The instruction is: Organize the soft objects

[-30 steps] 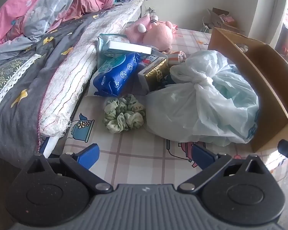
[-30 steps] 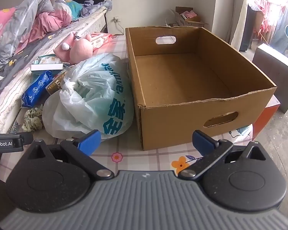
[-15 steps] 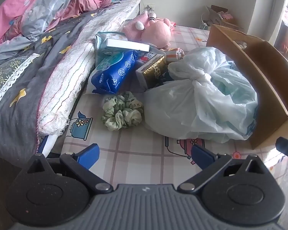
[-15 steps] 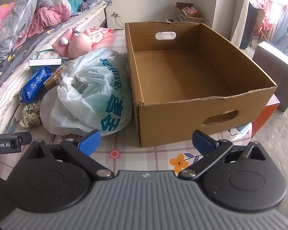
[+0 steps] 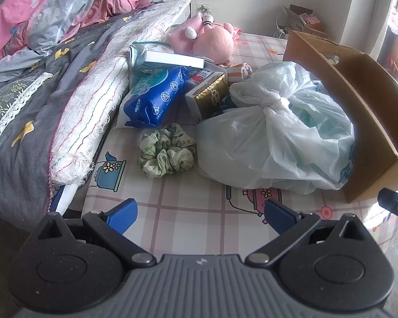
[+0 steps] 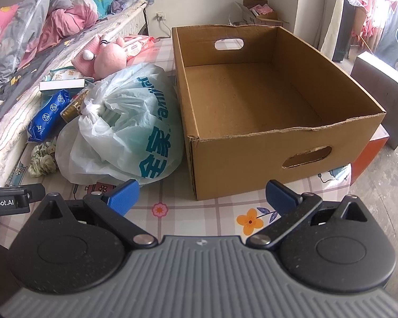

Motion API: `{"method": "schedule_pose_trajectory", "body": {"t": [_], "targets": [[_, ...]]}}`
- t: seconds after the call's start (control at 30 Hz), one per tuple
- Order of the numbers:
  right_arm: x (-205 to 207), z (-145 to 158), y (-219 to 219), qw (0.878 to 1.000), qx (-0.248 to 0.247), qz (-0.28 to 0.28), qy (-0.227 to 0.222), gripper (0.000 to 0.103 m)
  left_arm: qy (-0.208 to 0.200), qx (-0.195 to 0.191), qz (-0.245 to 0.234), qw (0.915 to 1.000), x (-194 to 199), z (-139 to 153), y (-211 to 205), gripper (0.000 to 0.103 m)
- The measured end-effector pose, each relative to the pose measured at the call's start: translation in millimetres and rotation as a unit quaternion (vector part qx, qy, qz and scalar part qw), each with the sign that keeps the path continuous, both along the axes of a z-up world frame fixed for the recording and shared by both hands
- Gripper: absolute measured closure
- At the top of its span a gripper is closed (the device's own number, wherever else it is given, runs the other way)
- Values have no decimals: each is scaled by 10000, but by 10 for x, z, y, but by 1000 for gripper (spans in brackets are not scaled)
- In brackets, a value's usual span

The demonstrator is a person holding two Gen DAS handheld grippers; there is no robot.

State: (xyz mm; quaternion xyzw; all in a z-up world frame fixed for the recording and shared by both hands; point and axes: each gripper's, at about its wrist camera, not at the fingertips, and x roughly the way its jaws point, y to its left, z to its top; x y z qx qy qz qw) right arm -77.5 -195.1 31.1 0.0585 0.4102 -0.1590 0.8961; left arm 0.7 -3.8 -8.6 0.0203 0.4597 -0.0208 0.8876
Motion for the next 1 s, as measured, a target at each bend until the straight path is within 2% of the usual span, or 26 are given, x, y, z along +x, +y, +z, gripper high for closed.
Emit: {"method": "schedule_pose_trajectory", "body": {"t": [1.0], "targets": [[0,-10,19,10000,-53,26,60,1,23,-4,-35,10000,-4,-13,-3,1]]}}
